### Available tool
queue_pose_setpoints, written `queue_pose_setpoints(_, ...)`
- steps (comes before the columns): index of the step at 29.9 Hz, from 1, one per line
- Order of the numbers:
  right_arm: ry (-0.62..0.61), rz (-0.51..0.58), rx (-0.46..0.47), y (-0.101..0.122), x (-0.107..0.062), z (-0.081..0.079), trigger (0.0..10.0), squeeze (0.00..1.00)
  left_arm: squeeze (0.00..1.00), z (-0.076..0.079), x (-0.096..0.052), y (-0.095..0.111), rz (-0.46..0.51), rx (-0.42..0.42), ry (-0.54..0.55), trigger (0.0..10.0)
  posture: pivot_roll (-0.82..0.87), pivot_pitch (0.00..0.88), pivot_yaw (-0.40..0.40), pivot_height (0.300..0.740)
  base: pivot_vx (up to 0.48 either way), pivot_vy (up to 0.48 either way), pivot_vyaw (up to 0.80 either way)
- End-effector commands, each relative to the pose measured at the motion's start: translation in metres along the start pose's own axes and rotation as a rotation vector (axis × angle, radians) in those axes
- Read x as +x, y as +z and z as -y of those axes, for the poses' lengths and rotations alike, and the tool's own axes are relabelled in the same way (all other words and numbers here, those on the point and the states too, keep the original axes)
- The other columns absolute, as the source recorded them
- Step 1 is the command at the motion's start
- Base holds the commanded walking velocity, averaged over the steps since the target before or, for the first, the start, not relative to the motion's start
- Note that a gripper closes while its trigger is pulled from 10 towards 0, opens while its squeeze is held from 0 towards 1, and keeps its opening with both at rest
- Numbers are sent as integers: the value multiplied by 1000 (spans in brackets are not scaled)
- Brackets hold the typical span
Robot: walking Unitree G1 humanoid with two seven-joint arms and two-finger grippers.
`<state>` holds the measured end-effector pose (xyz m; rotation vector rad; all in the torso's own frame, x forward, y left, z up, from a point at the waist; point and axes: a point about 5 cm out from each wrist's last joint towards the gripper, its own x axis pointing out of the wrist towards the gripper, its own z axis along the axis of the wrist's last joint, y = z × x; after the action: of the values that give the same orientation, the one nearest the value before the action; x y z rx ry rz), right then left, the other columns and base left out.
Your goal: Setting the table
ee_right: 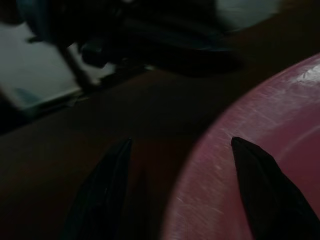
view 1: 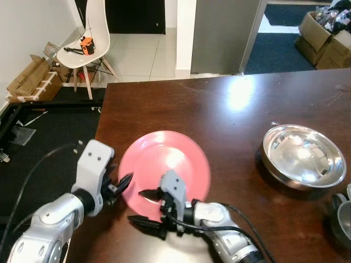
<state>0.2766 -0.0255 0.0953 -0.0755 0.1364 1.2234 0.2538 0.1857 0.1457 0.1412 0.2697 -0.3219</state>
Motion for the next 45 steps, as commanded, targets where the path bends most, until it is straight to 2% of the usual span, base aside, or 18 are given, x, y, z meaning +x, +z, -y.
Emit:
queue_pose_setpoints(1, -41, -38, 23, -8, -5, 3, 10000, 0, 0, -8, -1, -11, -26, -17, 58, 10000, 107, 102, 118, 740, 0, 0, 0)
queue_pose_setpoints(4, -80, 5, -8, 9, -14, 9, 10000, 0, 0, -15, 1, -18, -2, -98, 120, 10000, 91, 94, 106, 740, 0, 0, 0)
queue_pose_setpoints(5, -105, 37, -28, 24, -22, 10, 10000, 0, 0, -19, 3, -19, 18, -127, 154, 10000, 85, 92, 105, 740, 0, 0, 0)
queue_pose_setpoints(9, -115, 57, -39, 34, -27, 9, 10000, 0, 0, -20, 5, -18, 36, -137, 169, 10000, 74, 88, 102, 740, 0, 0, 0)
queue_pose_setpoints(12, -105, 123, -51, 55, -42, -2, 10000, 0, 0, -14, 17, -7, 107, -167, 142, 10000, 53, 85, 99, 740, 0, 0, 0)
queue_pose_setpoints(15, -114, 162, -56, 65, -49, -4, 10000, 0, 0, -8, 22, 3, 143, -169, 106, 10000, 52, 85, 99, 740, 0, 0, 0)
queue_pose_setpoints(20, -380, 161, -66, 67, -73, 26, 10000, 0, 0, 14, 33, 4, 153, -77, -28, 10000, 38, 76, 96, 740, 0, 0, 0)
queue_pose_setpoints(22, -579, 194, 26, 54, -93, 50, 10000, 0, 0, 22, 43, -5, 119, -41, -38, 10000, 32, 73, 98, 740, 0, 0, 0)
queue_pose_setpoints(24, -641, 205, 56, 50, -100, 57, 10000, 0, 0, 23, 47, -8, 106, -27, -27, 10000, 32, 73, 98, 740, 0, 0, 0)
queue_pose_setpoints(26, -764, 269, 184, 40, -117, 70, 10000, 0, 0, 28, 58, -17, 52, 18, -16, 10000, 27, 69, 101, 740, 0, 0, 0)
queue_pose_setpoints(27, -764, 269, 184, 40, -117, 70, 10000, 0, 0, 28, 58, -17, 52, 18, -16, 10000, 27, 69, 101, 740, 0, 0, 0)
queue_pose_setpoints(28, -790, 309, 245, 38, -124, 71, 10000, 0, 0, 32, 63, -21, 33, 17, -30, 10000, 25, 69, 102, 740, 0, 0, 0)
queue_pose_setpoints(29, -790, 309, 245, 38, -124, 71, 10000, 0, 0, 32, 63, -21, 33, 17, -30, 10000, 25, 69, 102, 740, 0, 0, 0)
queue_pose_setpoints(30, -806, 364, 320, 38, -132, 71, 10000, 0, 0, 40, 69, -28, -7, 55, -53, 10000, 21, 69, 102, 740, 0, 0, 0)
queue_pose_setpoints(32, -802, 392, 349, 38, -135, 70, 10000, 0, 0, 43, 71, -33, -28, 57, -66, 10000, 18, 67, 106, 740, 0, 0, 0)
queue_pose_setpoints(36, -779, 457, 398, 43, -142, 67, 10000, 0, 0, 39, 66, -63, -164, 223, -69, 10000, 8, 69, 112, 740, 0, 0, 0)
queue_pose_setpoints(41, -686, 514, 447, 52, -140, 61, 10000, 0, 0, 34, 62, -65, -149, 263, -53, 10000, 13, 69, 112, 740, 0, 0, 0)
queue_pose_setpoints(45, -627, 471, 486, 47, -132, 53, 10000, 0, 0, 36, 62, -62, -125, 266, -51, 10000, 12, 65, 107, 740, 0, 0, 0)
